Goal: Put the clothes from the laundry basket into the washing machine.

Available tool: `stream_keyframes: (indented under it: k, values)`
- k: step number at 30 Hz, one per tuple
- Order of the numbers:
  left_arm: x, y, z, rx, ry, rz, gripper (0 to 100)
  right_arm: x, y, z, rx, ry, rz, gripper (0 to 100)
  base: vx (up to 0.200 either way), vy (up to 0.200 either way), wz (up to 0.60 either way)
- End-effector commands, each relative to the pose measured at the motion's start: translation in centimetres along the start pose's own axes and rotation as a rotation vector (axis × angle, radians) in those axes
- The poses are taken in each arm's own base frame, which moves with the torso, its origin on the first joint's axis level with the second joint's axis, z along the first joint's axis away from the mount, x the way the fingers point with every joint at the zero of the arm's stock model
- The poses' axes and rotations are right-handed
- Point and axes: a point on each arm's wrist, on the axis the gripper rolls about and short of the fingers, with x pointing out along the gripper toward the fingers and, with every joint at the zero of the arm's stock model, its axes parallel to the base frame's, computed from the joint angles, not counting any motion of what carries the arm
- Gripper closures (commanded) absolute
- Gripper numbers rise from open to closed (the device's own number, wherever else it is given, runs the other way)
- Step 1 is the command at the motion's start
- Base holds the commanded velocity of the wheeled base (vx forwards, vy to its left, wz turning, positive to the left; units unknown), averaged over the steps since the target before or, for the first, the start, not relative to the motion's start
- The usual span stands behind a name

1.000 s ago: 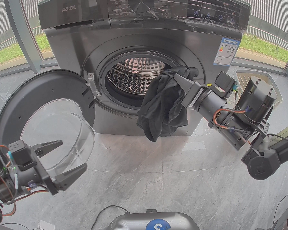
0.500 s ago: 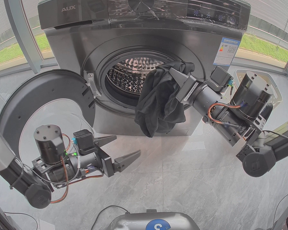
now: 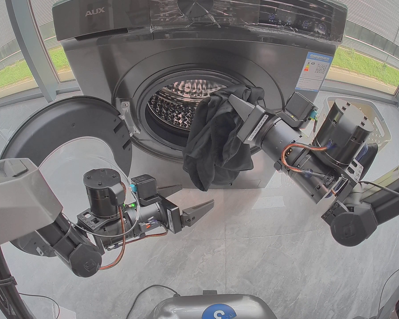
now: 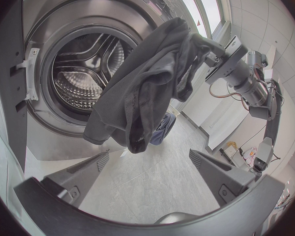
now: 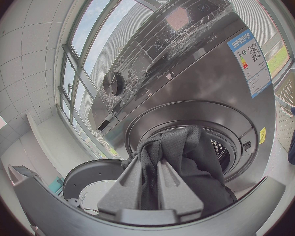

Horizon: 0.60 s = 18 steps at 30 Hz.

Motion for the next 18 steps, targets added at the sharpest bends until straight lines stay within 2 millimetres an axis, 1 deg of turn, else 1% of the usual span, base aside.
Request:
stream_keyframes:
  k: [1, 3, 4, 7, 9, 12, 18]
  values:
    - [1.2, 0.7, -0.7, -0.005, 0.01, 0.006, 0, 0.0, 0.2, -0.2, 0.002, 0.005, 0.006, 100, 0.0, 0.0, 0.0]
    - [1.5, 0.7, -0.7, -0.002, 0.004, 0.002, 0, 0.0, 0.2, -0.2, 0.004, 0.005, 0.006, 100, 0.0, 0.0, 0.0]
    - [2.0, 0.8, -0.6, -0.001, -0.003, -0.001, 0, -0.1, 0.2, -0.2, 0.003, 0.005, 0.004, 100, 0.0, 0.0, 0.0]
    - [2.3, 0.7, -0.5, -0.016, -0.012, -0.007, 0, -0.1, 0.2, -0.3, 0.004, 0.007, 0.005, 100, 0.0, 0.0, 0.0]
    - [2.7, 0.6, 0.0, -0.045, -0.03, -0.019, 0, -0.1, 0.2, -0.3, 0.003, 0.009, 0.004, 100, 0.0, 0.0, 0.0]
    - [2.9, 0.5, 0.4, -0.047, -0.047, -0.026, 0, -0.1, 0.1, -0.3, 0.003, 0.008, 0.003, 100, 0.0, 0.0, 0.0]
    - [3.3, 0.2, 0.6, -0.045, -0.061, -0.038, 0, -0.1, 0.1, -0.5, 0.003, 0.012, 0.003, 100, 0.0, 0.0, 0.0]
